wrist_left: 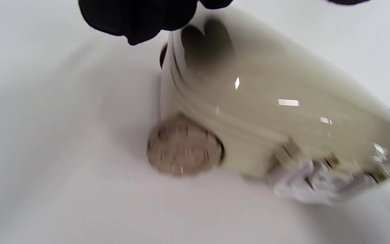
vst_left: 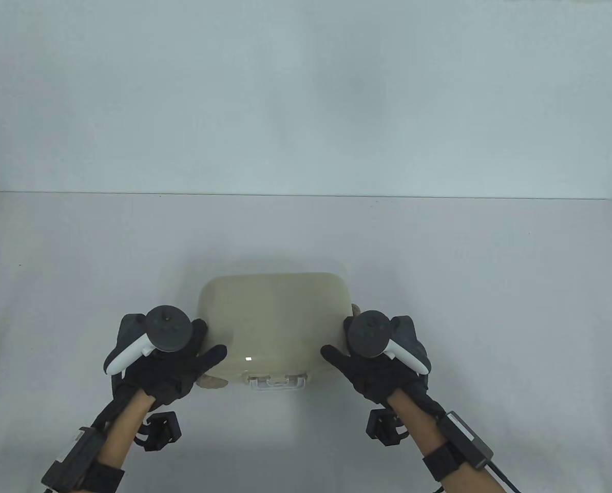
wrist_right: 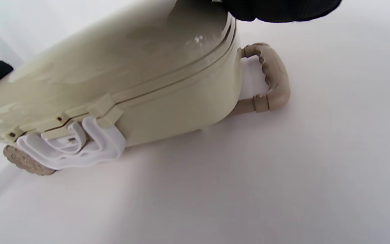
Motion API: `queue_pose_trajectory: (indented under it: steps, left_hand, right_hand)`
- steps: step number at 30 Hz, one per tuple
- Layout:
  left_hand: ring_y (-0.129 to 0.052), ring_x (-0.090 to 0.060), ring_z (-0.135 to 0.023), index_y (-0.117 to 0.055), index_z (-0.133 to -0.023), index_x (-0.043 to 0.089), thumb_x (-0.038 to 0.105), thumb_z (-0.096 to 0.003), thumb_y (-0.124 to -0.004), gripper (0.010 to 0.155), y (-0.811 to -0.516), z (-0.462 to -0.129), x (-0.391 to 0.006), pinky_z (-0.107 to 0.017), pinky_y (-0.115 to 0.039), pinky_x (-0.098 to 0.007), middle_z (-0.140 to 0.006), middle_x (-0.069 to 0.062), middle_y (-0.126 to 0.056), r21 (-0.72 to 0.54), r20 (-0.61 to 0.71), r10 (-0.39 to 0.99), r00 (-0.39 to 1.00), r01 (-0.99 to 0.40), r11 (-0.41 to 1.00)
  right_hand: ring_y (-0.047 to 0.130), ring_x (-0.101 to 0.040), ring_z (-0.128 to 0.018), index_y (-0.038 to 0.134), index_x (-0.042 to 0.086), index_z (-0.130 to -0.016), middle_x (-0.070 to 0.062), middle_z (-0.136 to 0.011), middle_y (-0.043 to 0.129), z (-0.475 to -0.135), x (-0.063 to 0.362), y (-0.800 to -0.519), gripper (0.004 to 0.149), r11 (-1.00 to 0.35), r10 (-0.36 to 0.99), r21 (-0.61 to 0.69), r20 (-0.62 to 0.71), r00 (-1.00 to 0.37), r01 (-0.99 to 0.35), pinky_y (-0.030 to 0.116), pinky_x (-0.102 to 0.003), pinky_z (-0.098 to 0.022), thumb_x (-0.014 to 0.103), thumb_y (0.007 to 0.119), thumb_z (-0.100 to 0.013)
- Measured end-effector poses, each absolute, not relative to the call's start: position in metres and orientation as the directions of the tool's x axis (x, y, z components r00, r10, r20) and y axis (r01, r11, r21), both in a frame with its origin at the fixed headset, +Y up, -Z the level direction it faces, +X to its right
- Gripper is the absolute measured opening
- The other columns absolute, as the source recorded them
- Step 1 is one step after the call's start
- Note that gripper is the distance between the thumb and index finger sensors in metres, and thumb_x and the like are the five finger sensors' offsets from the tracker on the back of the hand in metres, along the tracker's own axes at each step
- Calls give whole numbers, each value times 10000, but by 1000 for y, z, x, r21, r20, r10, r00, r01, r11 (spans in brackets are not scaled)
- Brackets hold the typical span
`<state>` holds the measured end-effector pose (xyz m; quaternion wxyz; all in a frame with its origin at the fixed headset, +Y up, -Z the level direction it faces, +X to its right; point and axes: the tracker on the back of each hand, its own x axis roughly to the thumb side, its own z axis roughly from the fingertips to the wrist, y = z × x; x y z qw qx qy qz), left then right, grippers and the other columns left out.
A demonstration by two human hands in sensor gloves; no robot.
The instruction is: Pack suitcase
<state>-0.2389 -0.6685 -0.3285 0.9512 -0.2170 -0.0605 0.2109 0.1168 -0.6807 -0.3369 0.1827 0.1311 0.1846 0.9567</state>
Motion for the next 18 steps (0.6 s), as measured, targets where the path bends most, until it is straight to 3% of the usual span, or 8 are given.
queue_pose_trajectory:
  steps: [5, 7, 12, 18]
  left_hand:
    - [-358, -507, -1099, -164, -1139, 149, 639, -495, -559, 901, -655, -376, -238, -770, -464, -599, -1203, -222, -243, -383, 6, 489, 872, -450, 807]
    - [-320, -510, -1102, -158, -1136, 164, 647, -481, -582, 918, -658, -394, -236, -772, -453, -611, -1206, -207, -212, -385, -10, 507, 862, -471, 793]
    - [-259, -523, -1107, -117, -1130, 188, 683, -442, -624, 988, -676, -428, -227, -766, -443, -649, -1207, -192, -143, -484, -27, 492, 870, -442, 755]
    - [-342, -487, -1114, -123, -1125, 225, 706, -414, -637, 1001, -690, -437, -222, -756, -527, -630, -1204, -150, -152, -536, 4, 380, 925, -319, 781]
  right_hand:
    - [815, -444, -890, 446, 51, -1086, -208, -1066, 679, -321, 125, -658, 792, -923, 359, 234, 233, -904, -306, 742, -520, -605, 603, 500, -521]
    - [875, -396, -845, 502, 76, -1072, -172, -1027, 745, -314, 127, -655, 761, -926, 357, 226, 256, -898, -303, 778, -488, -577, 602, 507, -521]
    - [972, -334, -736, 627, 79, -1014, -136, -917, 873, -304, 119, -670, 720, -877, 406, 397, 314, -858, -270, 840, -442, -512, 595, 529, -523]
    - [992, -331, -708, 644, 46, -996, -145, -890, 895, -304, 104, -708, 694, -776, 484, 569, 259, -836, -272, 854, -434, -491, 556, 529, -540]
